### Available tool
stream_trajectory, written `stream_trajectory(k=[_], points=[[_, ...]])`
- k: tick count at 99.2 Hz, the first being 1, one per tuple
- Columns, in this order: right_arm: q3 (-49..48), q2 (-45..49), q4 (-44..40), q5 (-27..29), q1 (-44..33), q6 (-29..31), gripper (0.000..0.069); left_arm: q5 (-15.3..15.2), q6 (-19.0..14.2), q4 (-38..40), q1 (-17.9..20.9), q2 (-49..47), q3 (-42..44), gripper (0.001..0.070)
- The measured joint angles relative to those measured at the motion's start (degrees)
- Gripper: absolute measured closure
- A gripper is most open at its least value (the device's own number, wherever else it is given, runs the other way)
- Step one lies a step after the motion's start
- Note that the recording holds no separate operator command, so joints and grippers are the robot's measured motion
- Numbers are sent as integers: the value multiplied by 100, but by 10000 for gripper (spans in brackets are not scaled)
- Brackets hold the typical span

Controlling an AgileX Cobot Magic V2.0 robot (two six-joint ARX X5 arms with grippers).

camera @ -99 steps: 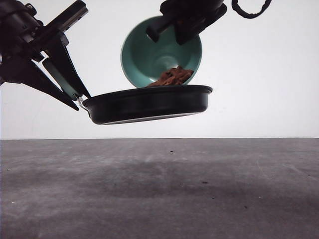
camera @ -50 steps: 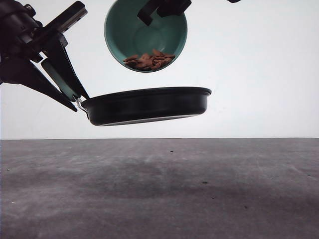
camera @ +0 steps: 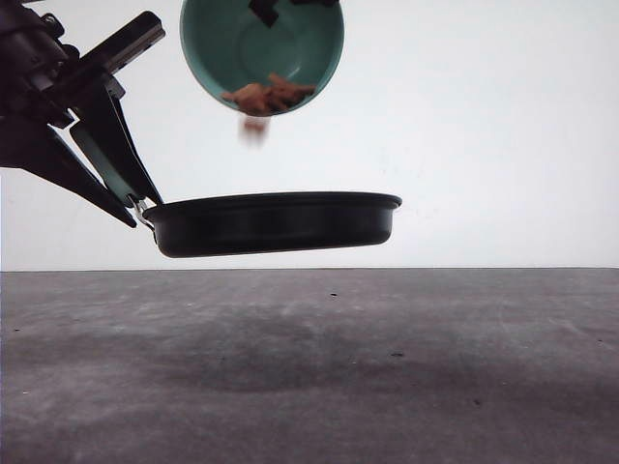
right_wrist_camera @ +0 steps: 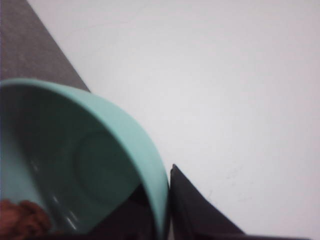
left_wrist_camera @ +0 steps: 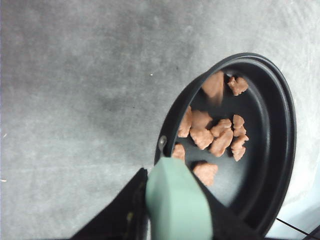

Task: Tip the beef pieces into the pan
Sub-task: 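Tilt the bowl with the right gripper to pour beef cubes into the pan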

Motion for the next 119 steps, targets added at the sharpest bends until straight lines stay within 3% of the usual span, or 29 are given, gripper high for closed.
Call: stream_trajectory(k=[78, 119], points=[[-2, 461, 247, -352, -103, -114, 674, -229, 127, 20, 361, 2, 0, 651], [-20, 695, 592, -439, -77, -603, 674, -315, 214, 22, 361, 2, 0, 651]])
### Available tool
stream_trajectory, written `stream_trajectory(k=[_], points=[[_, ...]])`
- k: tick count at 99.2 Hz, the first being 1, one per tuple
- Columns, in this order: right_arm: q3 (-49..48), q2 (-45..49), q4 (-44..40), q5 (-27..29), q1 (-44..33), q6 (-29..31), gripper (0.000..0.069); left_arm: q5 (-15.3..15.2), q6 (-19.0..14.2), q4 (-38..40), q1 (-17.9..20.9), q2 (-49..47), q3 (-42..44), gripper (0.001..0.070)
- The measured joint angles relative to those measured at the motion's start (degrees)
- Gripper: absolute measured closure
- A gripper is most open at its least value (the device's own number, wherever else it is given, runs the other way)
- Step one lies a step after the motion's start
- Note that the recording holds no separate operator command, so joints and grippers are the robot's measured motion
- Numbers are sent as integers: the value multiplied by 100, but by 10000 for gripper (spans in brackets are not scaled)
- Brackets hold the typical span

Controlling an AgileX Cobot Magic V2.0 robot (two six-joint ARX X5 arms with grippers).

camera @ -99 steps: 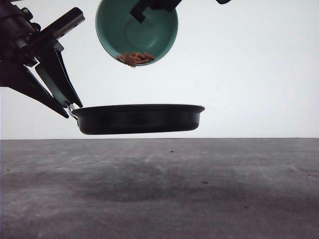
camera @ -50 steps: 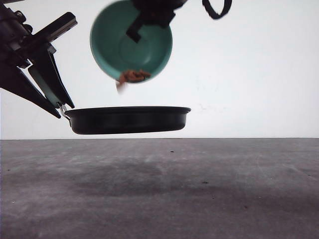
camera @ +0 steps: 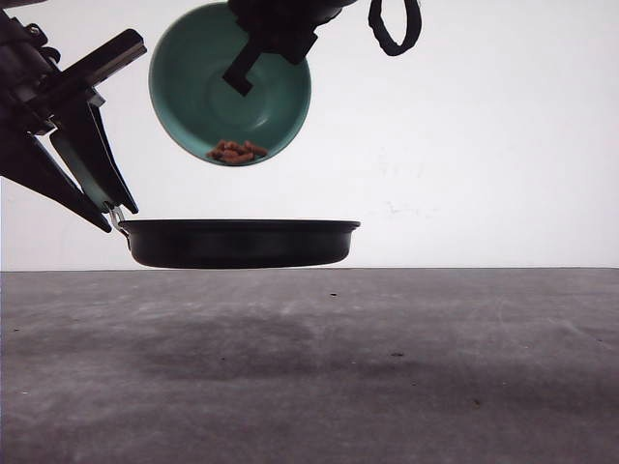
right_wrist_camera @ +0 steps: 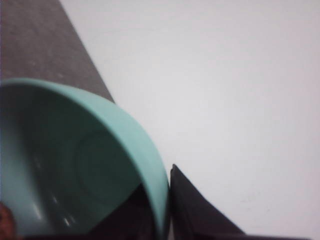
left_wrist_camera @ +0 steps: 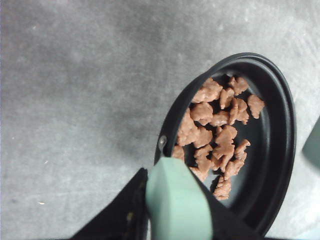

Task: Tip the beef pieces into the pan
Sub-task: 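Tilt the bowl with the right gripper to pour beef cubes into the pan, then move the emptied bowl away from the pan and lower it with the right gripper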

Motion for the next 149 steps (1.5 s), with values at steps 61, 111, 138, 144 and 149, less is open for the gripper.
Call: stream_trajectory(k=[61, 111, 138, 144, 149], points=[[0, -133, 236, 761, -151, 890, 672, -61, 20, 160, 92, 2, 0, 651], [1467, -2098, -6063, -1620, -2850, 6439, 672, -103, 168, 597, 136, 2, 0, 651], [1281, -1801, -7766, -2885, -5357, 7228, 672, -105, 175, 776, 136, 4, 0, 651], [1113, -1681, -7785, -2953, -5646, 7206, 672, -105, 188, 822, 136, 4, 0, 651], [931, -1563, -7775, -3126, -5834, 7202, 672, -105, 190, 881, 136, 4, 0, 651]])
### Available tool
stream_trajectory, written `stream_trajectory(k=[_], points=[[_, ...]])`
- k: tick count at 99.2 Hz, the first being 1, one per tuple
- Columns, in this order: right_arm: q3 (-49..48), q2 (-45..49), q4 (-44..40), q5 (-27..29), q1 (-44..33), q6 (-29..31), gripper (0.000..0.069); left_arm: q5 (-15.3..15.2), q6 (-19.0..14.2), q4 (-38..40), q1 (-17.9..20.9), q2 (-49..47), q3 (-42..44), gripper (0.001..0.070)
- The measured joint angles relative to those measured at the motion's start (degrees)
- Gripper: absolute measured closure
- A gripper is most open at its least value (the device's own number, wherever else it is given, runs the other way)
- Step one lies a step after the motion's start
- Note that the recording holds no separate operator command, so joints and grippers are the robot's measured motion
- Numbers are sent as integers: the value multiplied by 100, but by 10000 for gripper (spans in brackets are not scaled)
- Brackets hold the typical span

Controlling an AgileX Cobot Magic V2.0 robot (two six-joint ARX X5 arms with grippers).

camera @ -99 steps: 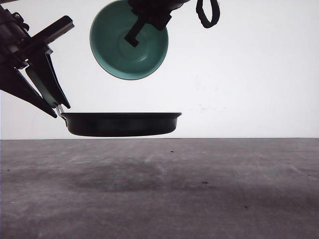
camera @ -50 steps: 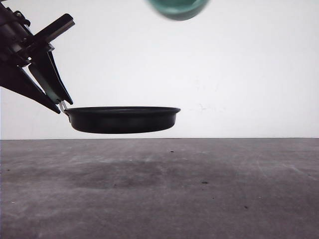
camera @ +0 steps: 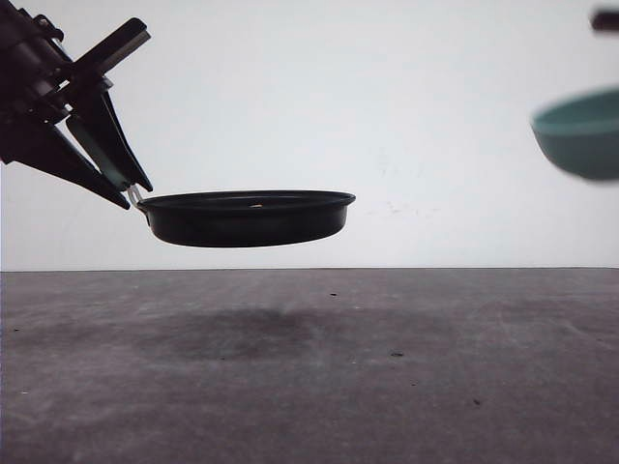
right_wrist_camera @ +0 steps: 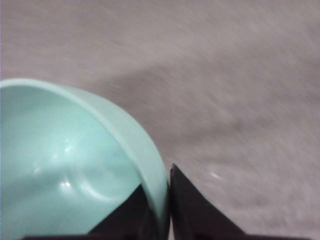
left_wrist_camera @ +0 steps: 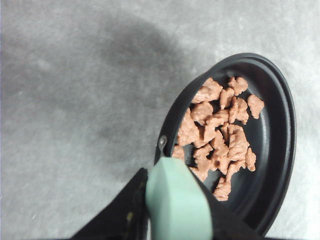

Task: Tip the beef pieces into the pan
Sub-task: 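Move the emptied bowl away from the pan and lower it with the right gripper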

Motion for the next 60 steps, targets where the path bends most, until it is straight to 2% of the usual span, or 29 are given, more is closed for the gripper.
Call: stream_trajectory(k=[13, 36, 60], points=[[-527, 339, 28, -468, -308, -7, 672, -2, -2, 42, 2, 0, 0, 651], [-1211, 684, 579, -496, -319, -76, 672, -4, -2, 42, 0, 0, 0, 651], [-1276, 809, 649, -350, -321, -101, 672, -2, -2, 42, 0, 0, 0, 651]])
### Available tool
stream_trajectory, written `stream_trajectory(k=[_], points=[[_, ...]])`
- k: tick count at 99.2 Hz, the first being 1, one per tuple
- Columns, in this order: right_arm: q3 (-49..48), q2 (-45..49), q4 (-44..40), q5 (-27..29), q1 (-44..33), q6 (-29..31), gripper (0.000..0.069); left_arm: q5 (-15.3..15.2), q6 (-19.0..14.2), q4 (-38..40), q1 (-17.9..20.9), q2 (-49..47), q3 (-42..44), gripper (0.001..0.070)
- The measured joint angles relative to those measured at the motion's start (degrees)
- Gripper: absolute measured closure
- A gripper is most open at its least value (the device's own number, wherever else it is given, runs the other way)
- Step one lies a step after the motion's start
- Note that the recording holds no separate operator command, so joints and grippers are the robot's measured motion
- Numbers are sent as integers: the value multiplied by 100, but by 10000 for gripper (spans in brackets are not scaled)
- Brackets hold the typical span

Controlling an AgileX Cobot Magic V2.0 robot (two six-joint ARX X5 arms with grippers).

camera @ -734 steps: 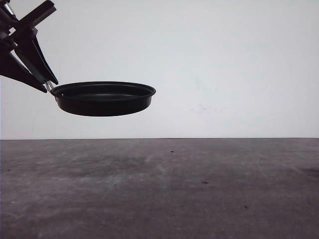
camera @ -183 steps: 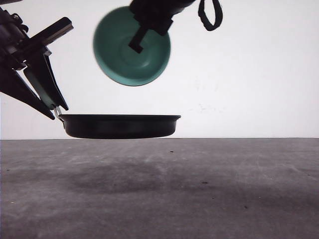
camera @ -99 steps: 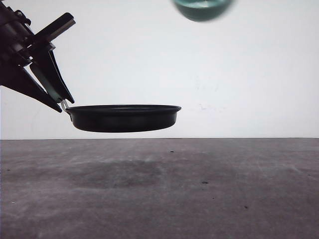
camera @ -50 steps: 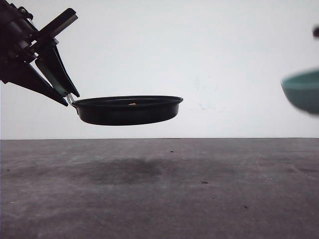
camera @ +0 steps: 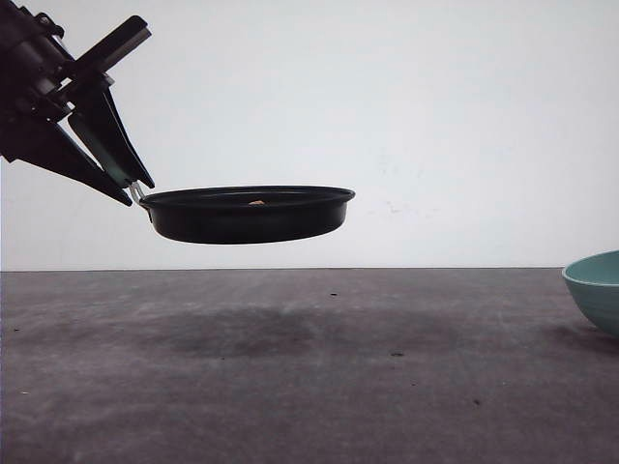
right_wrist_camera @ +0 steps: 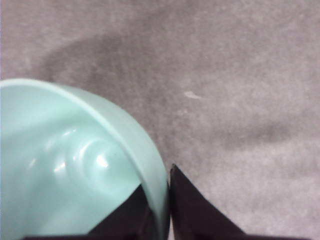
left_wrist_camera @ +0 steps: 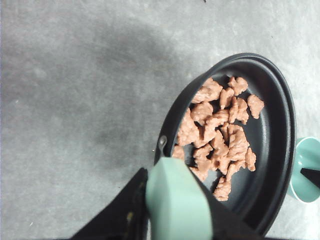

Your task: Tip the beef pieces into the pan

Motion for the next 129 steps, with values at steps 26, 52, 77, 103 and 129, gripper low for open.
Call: stream_trajectory(k=[26, 52, 77, 103, 129], points=[[0, 0, -133, 4, 0, -17, 639, -48, 2, 0, 0, 0, 0, 651], [2, -9, -197, -20, 0, -17, 406, -61, 0, 63, 0, 0, 0, 651], [496, -516, -286, -267, 2, -2, 286, -299, 118, 146, 0, 7, 0, 651], [835, -2127, -225, -640, 435, 9, 605, -511, 264, 273, 70, 334, -2, 651], [837, -4170, -323, -610, 1303, -35, 681, -509, 280, 599, 81, 1012, 0, 651]])
